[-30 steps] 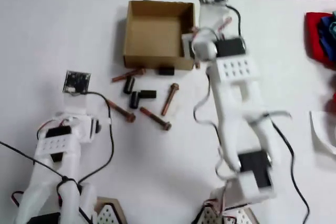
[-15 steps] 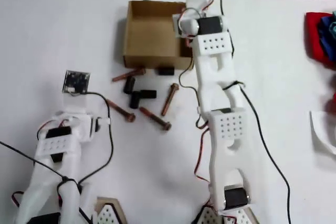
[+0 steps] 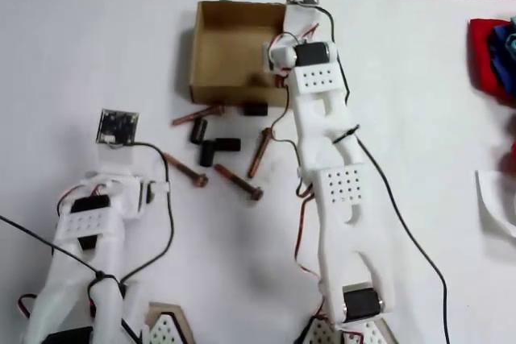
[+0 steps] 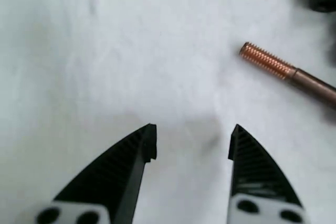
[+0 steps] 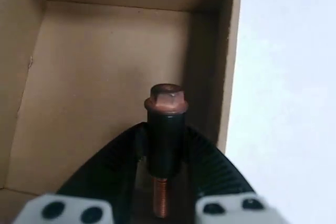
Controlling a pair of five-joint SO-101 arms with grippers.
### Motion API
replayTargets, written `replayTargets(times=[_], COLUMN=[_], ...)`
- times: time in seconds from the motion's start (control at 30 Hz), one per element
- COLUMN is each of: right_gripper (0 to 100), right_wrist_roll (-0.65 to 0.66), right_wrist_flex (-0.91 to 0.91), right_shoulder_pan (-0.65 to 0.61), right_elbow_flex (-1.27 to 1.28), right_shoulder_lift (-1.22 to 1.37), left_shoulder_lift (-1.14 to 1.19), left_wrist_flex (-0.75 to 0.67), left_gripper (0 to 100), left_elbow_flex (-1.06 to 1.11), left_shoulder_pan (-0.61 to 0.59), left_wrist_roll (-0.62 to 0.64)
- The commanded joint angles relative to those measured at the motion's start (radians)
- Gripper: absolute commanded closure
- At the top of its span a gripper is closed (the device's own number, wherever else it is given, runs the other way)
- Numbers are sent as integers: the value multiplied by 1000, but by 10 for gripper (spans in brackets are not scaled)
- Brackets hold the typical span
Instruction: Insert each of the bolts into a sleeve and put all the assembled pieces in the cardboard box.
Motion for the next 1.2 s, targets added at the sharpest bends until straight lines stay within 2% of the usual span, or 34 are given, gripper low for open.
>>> replayTargets(times=[0.0,0.93,1.03,1.17], right_gripper=[978,977,932,803], right_wrist_roll=[-11,-17,-17,-11], right_wrist_flex=[-27,-82,-82,-85], right_shoulder_pan=[-12,-19,-30,-50], right_elbow_flex=[-61,-61,-61,-64], right_shoulder_lift=[-22,53,53,44], left_shoulder_lift=[-20,-20,-20,-20], left_wrist_flex=[-14,-14,-14,-14], left_gripper=[759,759,759,759], left_elbow_flex=[-2,-2,-2,-2], left_shoulder_pan=[-5,-5,-5,-5], left_wrist_roll=[8,8,8,8])
